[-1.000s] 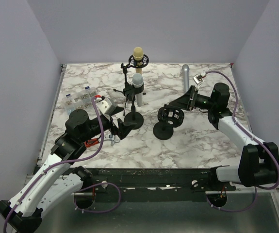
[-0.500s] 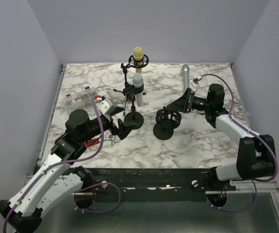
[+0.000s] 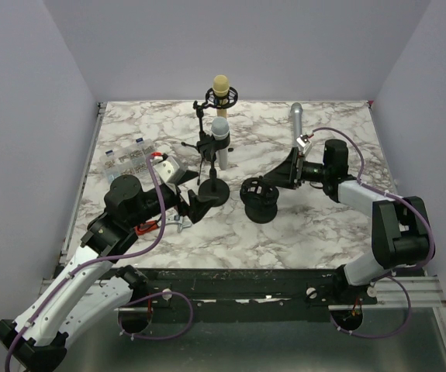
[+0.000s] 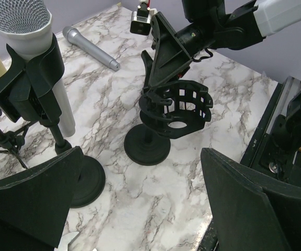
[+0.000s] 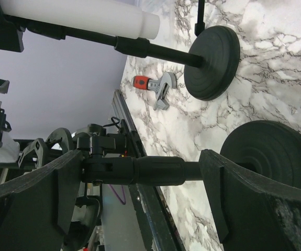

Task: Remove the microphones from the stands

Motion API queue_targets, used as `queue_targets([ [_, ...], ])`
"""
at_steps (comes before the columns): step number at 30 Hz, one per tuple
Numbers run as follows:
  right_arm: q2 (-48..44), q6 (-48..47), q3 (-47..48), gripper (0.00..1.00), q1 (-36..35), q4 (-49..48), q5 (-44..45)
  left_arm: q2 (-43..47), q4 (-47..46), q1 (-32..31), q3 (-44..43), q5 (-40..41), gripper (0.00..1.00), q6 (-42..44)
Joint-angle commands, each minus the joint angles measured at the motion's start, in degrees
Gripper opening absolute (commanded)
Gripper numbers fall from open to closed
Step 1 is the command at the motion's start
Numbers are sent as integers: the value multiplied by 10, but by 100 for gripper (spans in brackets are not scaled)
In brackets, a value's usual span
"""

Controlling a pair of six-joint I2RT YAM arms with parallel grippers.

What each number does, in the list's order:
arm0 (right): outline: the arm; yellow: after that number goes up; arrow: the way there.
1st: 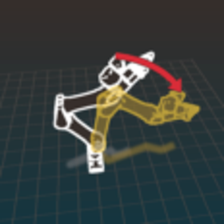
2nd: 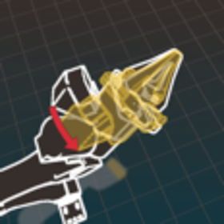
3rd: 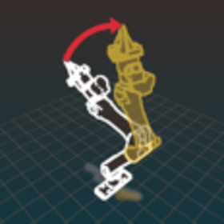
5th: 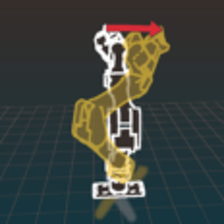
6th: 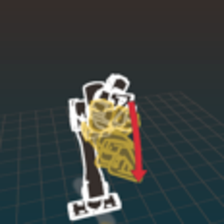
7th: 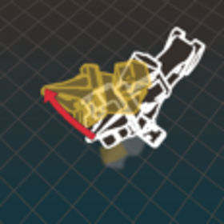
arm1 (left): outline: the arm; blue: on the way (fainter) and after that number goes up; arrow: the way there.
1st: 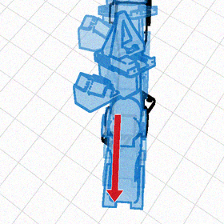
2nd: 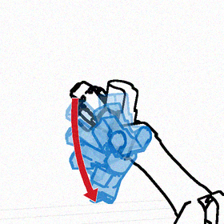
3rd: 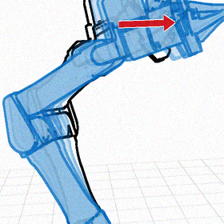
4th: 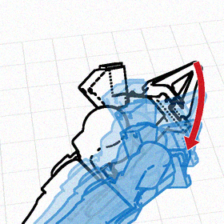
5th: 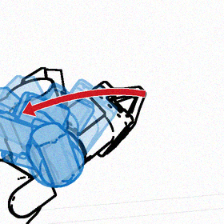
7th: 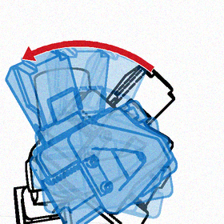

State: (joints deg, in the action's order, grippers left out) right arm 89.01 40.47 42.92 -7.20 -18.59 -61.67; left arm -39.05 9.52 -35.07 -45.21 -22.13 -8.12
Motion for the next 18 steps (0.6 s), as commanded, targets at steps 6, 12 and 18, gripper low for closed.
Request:
queue_targets([
  [6,56,-66,-25,95,1,80,107,3,0,-4,-15,-2,98,8],
  [12,58,-74,-15,96,1,101,121,7,-3,-5,-12,9,99,6],
  [18,29,-75,19,100,1,135,139,20,-10,-5,-4,42,99,-2],
])
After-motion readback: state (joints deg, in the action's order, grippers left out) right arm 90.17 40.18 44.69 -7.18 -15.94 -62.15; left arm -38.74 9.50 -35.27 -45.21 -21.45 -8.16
